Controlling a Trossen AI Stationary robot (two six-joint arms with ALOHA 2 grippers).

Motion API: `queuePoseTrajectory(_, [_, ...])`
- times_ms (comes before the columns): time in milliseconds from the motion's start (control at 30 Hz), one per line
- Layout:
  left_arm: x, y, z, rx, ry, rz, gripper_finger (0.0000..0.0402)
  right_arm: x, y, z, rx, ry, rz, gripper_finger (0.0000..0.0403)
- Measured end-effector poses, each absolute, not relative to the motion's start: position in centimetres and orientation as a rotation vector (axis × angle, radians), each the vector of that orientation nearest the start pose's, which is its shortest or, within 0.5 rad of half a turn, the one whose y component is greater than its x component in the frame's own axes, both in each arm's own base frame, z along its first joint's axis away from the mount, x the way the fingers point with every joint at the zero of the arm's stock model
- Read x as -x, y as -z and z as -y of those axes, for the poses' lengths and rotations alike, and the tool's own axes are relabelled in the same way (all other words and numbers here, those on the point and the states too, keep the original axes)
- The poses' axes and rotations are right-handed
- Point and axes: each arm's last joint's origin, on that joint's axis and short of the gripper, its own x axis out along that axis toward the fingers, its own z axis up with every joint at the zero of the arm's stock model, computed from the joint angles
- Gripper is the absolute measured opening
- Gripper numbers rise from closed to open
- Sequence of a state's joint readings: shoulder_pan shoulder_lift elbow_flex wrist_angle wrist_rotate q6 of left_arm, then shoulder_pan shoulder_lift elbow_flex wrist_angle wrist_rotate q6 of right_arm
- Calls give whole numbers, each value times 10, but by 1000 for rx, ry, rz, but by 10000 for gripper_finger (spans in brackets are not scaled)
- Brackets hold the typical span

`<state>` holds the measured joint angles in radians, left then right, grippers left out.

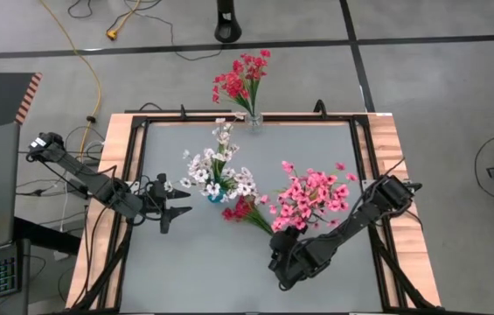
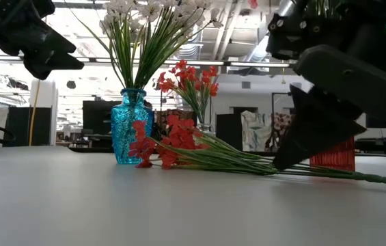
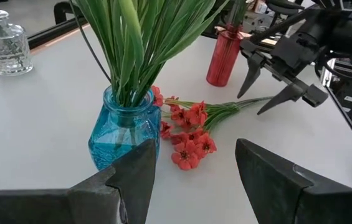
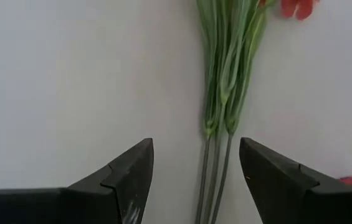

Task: Sort flowers into vase by color
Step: Put the red flower into the transparent vase

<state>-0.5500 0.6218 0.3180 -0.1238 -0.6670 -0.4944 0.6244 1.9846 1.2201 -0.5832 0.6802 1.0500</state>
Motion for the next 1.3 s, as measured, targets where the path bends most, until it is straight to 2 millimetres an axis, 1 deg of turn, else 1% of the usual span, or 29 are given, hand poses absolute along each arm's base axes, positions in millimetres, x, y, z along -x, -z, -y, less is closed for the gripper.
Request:
queuePoseTrajectory(100, [-128,-204,58,244,-197,-312,208,-306,-130,-195,-144,563,-929,265])
queuePoseTrajectory(333, [-128,-204,58,244,-197,-313,208,-303,-128,-187,-270,624,-1031,265])
queuePoseTrajectory(600, [-128,-204,58,244,-196,-313,208,-303,-128,-187,-310,622,-1047,264])
queuePoseTrajectory(700, [-128,-204,58,244,-196,-313,208,-303,-128,-188,-324,620,-1056,256])
queuePoseTrajectory(833, [-128,-204,58,244,-196,-313,208,-303,-127,-188,-336,610,-1071,224])
queuePoseTrajectory(1133, [-128,-204,58,244,-194,-314,208,-305,-127,-190,-358,586,-1065,119])
queuePoseTrajectory(1300, [-128,-204,58,244,-194,-314,208,-305,-127,-191,-369,578,-1073,78])
